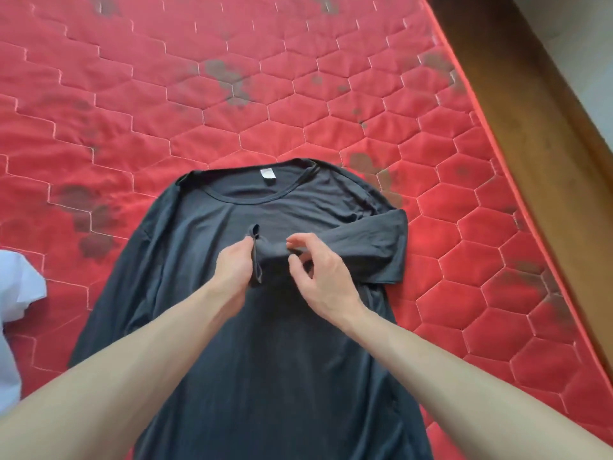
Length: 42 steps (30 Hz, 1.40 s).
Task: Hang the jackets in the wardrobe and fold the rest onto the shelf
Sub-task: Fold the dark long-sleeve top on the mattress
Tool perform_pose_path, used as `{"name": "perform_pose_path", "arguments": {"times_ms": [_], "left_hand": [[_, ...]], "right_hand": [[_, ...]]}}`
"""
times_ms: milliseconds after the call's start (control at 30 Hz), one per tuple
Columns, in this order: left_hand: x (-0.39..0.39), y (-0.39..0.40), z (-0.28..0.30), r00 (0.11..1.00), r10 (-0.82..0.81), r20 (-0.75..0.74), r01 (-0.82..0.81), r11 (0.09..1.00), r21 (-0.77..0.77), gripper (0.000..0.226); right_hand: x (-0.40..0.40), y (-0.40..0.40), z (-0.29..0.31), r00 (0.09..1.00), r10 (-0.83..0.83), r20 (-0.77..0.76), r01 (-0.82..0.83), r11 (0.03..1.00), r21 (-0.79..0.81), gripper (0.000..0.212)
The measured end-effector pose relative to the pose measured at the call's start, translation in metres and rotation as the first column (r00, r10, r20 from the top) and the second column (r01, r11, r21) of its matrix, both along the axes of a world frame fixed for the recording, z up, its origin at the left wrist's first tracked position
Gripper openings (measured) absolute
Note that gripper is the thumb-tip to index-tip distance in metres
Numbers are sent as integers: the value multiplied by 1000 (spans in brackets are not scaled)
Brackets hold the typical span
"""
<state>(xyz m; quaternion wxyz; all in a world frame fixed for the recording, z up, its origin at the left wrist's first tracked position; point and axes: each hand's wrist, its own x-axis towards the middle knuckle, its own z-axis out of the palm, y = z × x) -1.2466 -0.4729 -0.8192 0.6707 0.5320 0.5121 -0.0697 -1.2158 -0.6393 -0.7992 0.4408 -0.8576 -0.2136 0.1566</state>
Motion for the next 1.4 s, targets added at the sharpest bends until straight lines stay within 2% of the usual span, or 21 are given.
{"name": "perform_pose_path", "arguments": {"times_ms": [67,100,200,267,367,467,500,600,633,700,733,867,1033,1167,1267,1333,1400], "left_hand": [[0,9,-1,999,35,-22,-32,990,136,33],[-1,14,-2,999,-5,-35,12,980,201,35],[-10,31,-11,993,-90,-77,110,945,307,32],[-14,40,-22,995,-63,-81,87,937,337,37],[-20,45,-35,994,-112,-10,109,942,318,36],[-27,50,-42,977,-213,13,188,887,423,26],[-28,52,-43,978,-206,34,166,865,473,29],[-33,61,-45,989,-119,88,52,834,549,32],[-35,64,-46,991,-98,86,32,825,565,26],[-42,73,-49,996,-66,64,15,805,593,18],[-46,77,-52,997,-49,56,6,801,598,19],[-62,89,-57,999,-8,39,-17,797,604,20],[-70,97,-54,997,75,5,-60,765,641,17],[-71,100,-52,995,95,-19,-58,744,665,23],[-73,107,-50,990,140,-21,-85,711,698,30],[-74,113,-48,993,111,-41,-49,696,716,36],[-75,117,-45,996,50,-75,20,690,724,42]], "right_hand": [[21,-18,-5,982,-127,142,141,986,-92,33],[36,-28,-8,966,-176,189,204,969,-137,39],[85,-59,-8,943,-202,264,284,903,-323,60],[120,-76,-3,963,-145,229,238,857,-457,70],[164,-93,4,998,-34,54,60,791,-608,76],[191,-98,7,989,99,-107,-144,784,-604,70],[195,-98,7,977,170,-126,-211,731,-648,67],[205,-95,6,906,394,-153,-341,469,-815,50],[207,-94,6,891,420,-171,-357,415,-837,38],[211,-90,9,886,421,-196,-367,377,-850,18],[213,-88,13,894,405,-192,-363,401,-841,14],[224,-80,30,957,280,-70,-243,652,-719,9],[232,-67,34,994,104,-24,-100,831,-547,25],[228,-60,17,1000,1,5,2,844,-536,30],[215,-62,0,997,-73,39,82,814,-576,39],[197,-65,-10,981,-164,105,194,781,-594,45],[171,-65,-20,921,-321,220,389,728,-564,51]]}}
